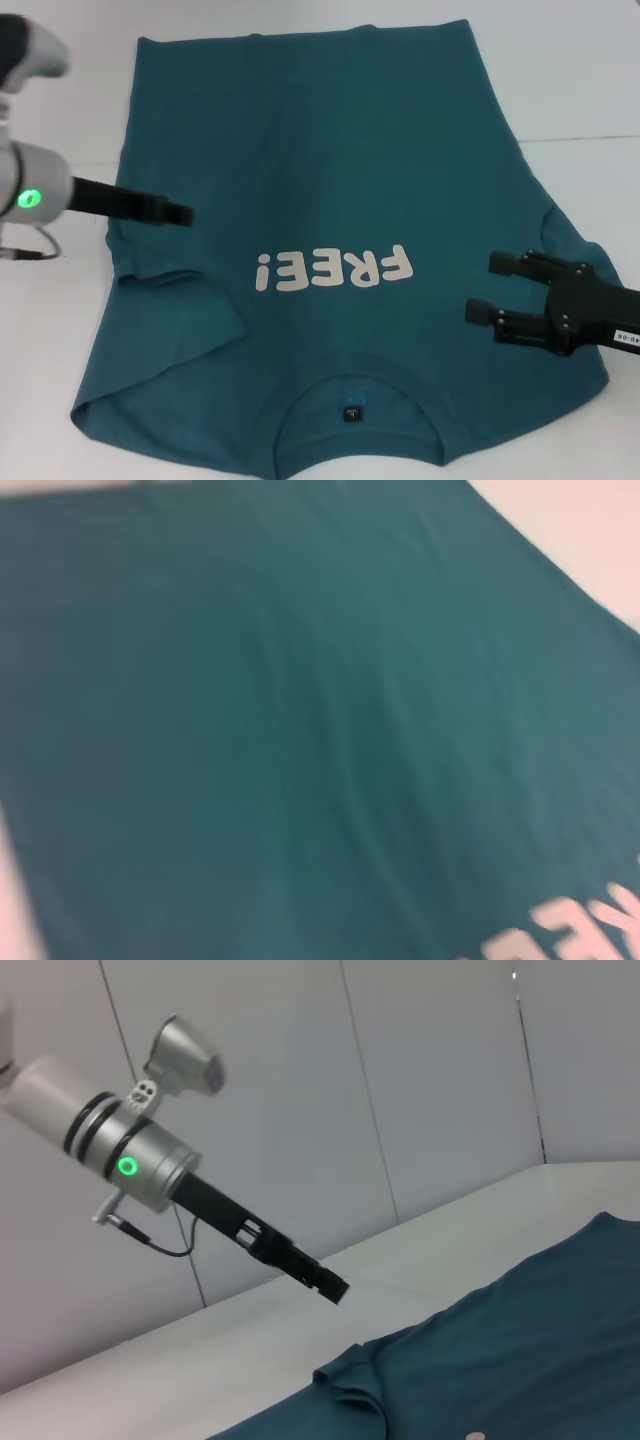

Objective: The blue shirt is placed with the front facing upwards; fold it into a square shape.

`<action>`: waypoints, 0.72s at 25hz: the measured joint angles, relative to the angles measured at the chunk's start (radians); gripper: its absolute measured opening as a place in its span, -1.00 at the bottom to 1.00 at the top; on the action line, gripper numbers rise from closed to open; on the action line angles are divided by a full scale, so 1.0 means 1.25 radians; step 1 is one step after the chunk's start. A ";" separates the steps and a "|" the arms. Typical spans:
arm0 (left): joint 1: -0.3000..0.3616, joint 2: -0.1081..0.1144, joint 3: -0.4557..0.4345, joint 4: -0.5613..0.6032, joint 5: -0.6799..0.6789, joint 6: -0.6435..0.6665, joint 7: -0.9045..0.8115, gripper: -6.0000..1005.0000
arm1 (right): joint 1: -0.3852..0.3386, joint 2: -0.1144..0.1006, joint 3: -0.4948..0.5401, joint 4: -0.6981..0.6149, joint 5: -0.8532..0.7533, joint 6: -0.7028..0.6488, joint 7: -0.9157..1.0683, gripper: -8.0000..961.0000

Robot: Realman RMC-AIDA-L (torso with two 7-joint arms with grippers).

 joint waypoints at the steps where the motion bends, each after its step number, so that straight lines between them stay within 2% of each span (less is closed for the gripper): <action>1: 0.010 0.000 0.003 0.009 -0.001 -0.002 -0.013 -0.23 | 0.000 0.000 0.001 0.000 0.000 0.000 0.001 0.89; 8: 0.063 0.005 0.000 -0.017 0.000 -0.080 -0.106 0.29 | 0.004 0.001 0.002 0.000 0.001 -0.002 0.010 0.89; 18: 0.049 0.008 0.012 -0.165 0.008 -0.211 -0.108 0.33 | 0.004 0.004 0.002 -0.007 0.003 -0.006 0.013 0.89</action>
